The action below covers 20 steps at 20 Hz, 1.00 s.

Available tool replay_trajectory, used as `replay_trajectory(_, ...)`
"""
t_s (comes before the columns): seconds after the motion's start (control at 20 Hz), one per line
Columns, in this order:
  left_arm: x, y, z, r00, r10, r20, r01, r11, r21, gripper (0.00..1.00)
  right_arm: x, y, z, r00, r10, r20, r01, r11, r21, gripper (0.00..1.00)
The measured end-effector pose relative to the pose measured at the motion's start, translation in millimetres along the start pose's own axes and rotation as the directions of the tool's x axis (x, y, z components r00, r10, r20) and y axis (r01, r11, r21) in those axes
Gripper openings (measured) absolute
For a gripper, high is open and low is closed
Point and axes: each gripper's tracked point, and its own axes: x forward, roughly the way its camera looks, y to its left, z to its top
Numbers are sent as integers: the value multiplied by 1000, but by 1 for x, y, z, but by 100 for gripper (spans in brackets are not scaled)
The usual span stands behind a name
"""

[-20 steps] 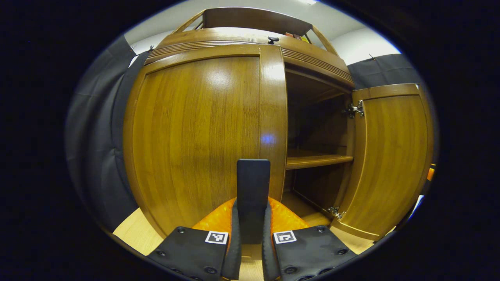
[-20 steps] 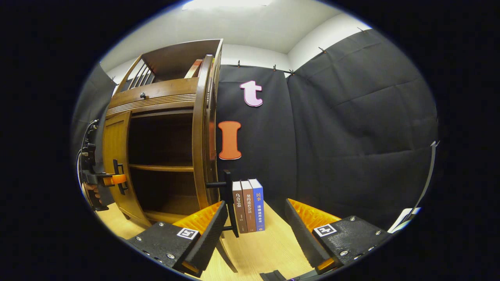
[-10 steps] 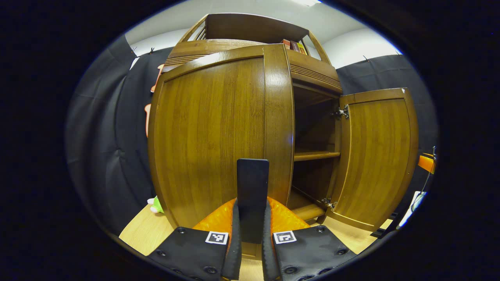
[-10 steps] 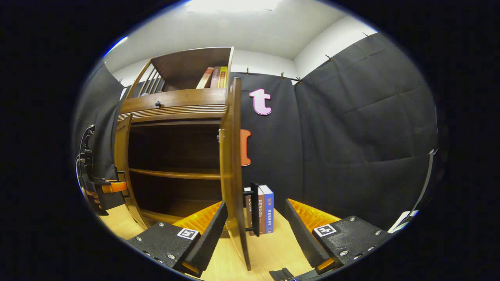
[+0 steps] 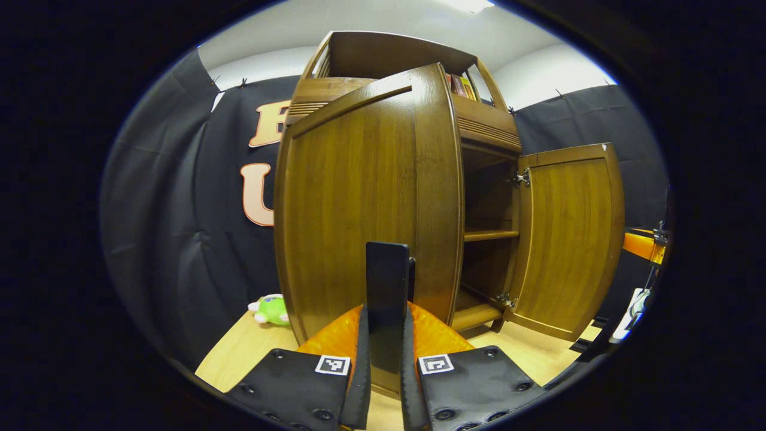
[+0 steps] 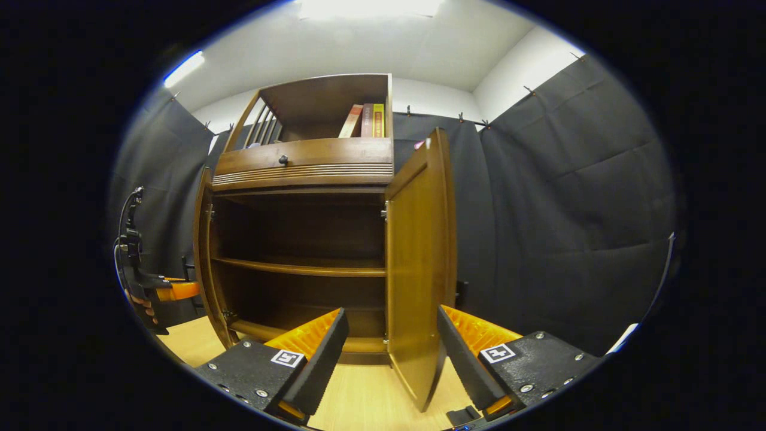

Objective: Open the right door of the double-door shoe cabinet with the right hand, and open the left door with the left hand.

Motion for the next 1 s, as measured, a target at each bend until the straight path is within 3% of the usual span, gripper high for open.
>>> replay_trajectory(0.25,-27,28,3,1000,21,10,-21,1000,-5,27,4,30,4,999,40,-2,-40,999,12,100)
replay_trajectory(0.3,-27,34,4,1000,21,11,-21,1000,1,25,5,36,4,999,48,-1,-48,999,11,92)
replay_trajectory(0.35,-32,38,4,1000,24,15,-24,1000,2,22,5,41,5,999,54,0,-54,998,9,92)
replay_trajectory(0.4,-34,42,4,1000,29,13,-29,1000,2,22,5,45,6,998,59,1,-59,998,8,100)
replay_trajectory(0.45,-36,46,4,999,33,13,-33,999,1,22,5,49,8,998,65,2,-65,998,8,92)
replay_trajectory(0.6,-45,59,1,998,52,19,-52,999,5,22,4,57,9,997,75,6,-75,997,11,92)
replay_trajectory(0.65,-48,65,2,998,61,27,-62,998,13,22,6,59,9,997,76,6,-76,997,10,100)
replay_trajectory(0.7,-53,73,0,996,83,26,-83,996,17,19,7,62,7,997,78,4,-78,997,10,92)
replay_trajectory(1.0,-63,100,1,993,116,37,-117,993,27,15,18,86,-2,994,112,-15,-112,994,16,92)
